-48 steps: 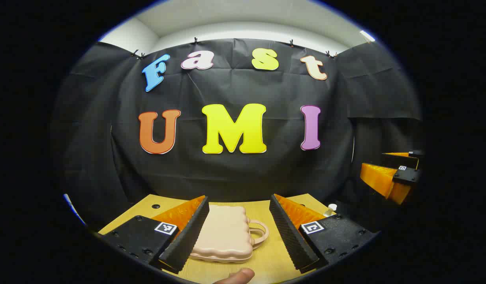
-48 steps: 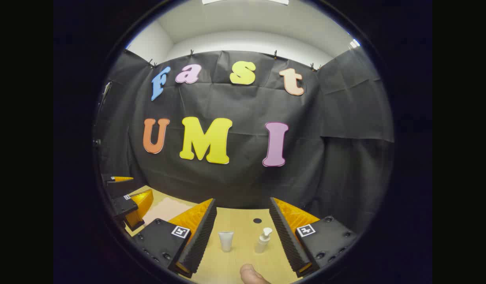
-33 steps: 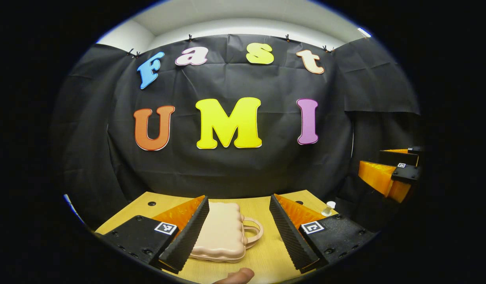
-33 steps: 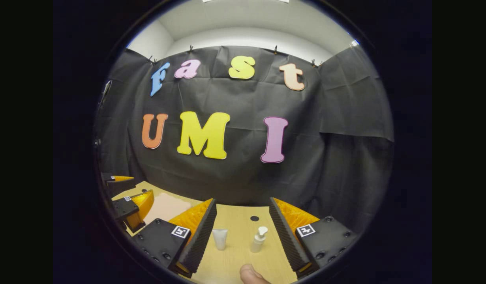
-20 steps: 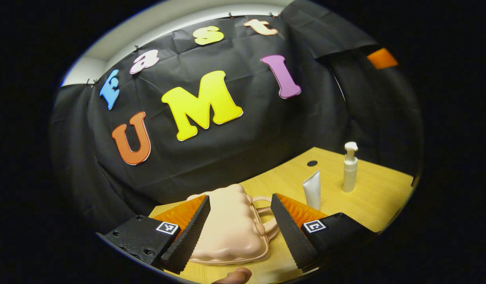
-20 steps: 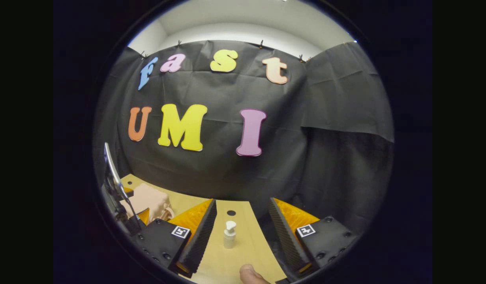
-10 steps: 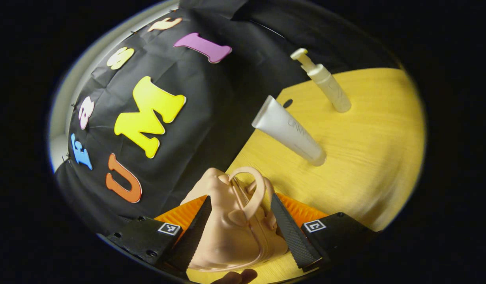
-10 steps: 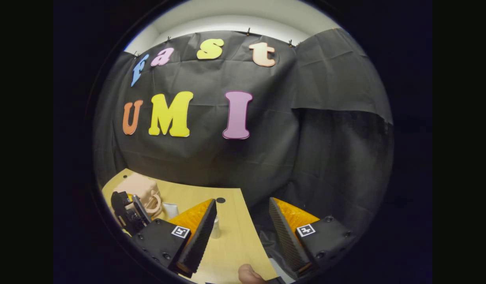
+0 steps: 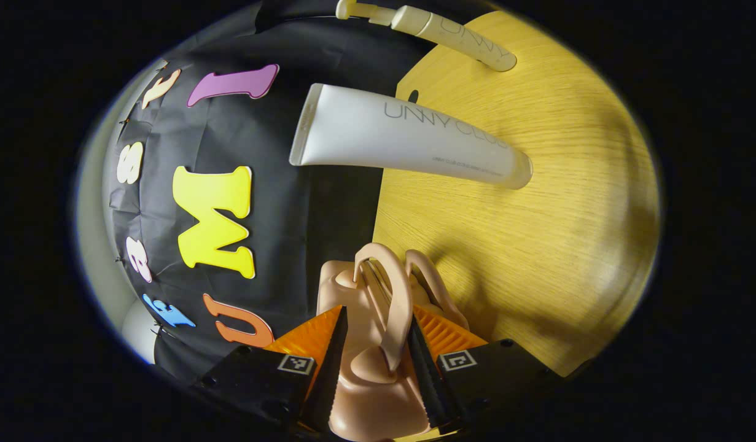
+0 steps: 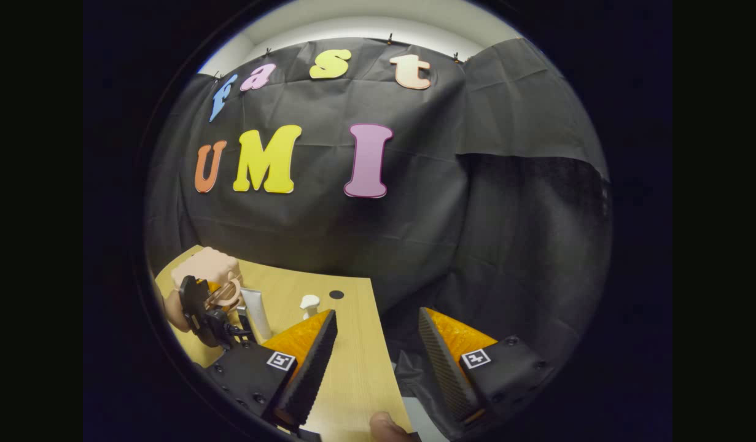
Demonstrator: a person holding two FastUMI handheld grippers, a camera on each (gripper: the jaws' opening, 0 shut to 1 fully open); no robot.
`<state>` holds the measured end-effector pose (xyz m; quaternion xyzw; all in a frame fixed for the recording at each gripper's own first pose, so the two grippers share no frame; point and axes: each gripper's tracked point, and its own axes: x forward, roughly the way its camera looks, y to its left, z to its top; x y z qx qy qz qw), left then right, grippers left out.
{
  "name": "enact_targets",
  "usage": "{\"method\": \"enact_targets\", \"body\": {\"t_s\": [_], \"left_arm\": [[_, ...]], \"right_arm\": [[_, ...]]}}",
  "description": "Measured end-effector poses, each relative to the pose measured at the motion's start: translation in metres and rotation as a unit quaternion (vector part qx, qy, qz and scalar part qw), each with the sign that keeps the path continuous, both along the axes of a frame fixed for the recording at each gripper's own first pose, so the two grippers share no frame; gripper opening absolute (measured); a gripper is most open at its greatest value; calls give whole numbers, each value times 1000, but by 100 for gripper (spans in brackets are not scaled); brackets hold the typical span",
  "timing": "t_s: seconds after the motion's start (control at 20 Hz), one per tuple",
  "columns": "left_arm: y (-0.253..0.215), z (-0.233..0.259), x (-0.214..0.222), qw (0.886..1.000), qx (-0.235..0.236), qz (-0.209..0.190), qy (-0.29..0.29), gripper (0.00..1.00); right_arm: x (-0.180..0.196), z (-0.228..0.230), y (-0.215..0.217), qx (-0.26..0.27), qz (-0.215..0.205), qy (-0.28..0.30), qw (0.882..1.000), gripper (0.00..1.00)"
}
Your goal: First open the suitcase, pack the skin care products into it, and then close the suitcase.
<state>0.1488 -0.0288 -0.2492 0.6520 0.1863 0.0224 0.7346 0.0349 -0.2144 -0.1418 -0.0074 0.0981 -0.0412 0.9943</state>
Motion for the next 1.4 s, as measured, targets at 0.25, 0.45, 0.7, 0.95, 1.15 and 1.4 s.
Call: {"method": "enact_targets", "body": {"t_s": [0.25, 0.45, 0.7, 0.95, 1.15, 1.4], "left_arm": [[3, -7, 7, 998, 34, -6, 49, 16], [2, -7, 5, 998, -13, -12, 60, 10], [15, 30, 4, 995, -91, -12, 46, 5], [45, 100, -5, 985, -171, -6, 5, 3], [103, 157, -7, 972, -232, 7, -40, 3], [202, 196, -7, 945, -309, 31, -101, 3]], "right_arm": [[-1, -1, 15, 1, 1, 4, 1000, 79], [-1, 9, 33, -4, -6, -1, 1000, 79], [1, 28, 61, -4, -27, -11, 1000, 80], [9, 48, 97, -7, -41, -21, 999, 80], [13, 67, 135, -7, -42, -26, 999, 80], [18, 84, 191, -7, -28, -27, 999, 80]]}}
